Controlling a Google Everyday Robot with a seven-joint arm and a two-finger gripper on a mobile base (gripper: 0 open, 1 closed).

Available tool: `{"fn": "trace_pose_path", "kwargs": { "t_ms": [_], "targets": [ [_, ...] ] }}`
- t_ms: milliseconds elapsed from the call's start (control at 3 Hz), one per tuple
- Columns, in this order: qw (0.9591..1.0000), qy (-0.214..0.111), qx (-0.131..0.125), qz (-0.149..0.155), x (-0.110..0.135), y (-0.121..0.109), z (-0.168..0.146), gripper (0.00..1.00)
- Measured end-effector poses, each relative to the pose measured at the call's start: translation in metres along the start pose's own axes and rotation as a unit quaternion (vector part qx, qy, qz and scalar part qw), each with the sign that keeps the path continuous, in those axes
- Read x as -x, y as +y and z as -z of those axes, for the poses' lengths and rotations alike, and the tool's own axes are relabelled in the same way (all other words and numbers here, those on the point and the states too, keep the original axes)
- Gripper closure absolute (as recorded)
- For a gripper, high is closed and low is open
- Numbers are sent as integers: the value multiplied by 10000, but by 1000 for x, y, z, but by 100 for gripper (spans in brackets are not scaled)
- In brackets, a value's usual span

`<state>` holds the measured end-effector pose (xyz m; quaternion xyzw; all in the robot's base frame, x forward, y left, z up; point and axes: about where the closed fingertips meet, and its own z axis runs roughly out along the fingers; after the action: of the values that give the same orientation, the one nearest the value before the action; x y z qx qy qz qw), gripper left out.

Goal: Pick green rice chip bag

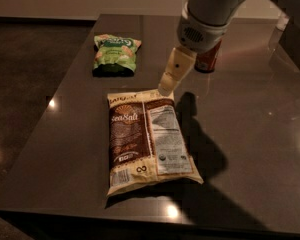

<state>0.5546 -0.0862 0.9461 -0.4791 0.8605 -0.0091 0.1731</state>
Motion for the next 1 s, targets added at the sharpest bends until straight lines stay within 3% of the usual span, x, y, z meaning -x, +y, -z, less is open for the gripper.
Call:
{"fn": "trace_pose_path", "kwargs": {
  "t_ms": [333, 1000],
  "targets": [
    [9987, -66, 23, -513, 28, -12, -25, 0],
    [9953, -348, 149, -886, 83, -23, -66, 0]
  ]
}}
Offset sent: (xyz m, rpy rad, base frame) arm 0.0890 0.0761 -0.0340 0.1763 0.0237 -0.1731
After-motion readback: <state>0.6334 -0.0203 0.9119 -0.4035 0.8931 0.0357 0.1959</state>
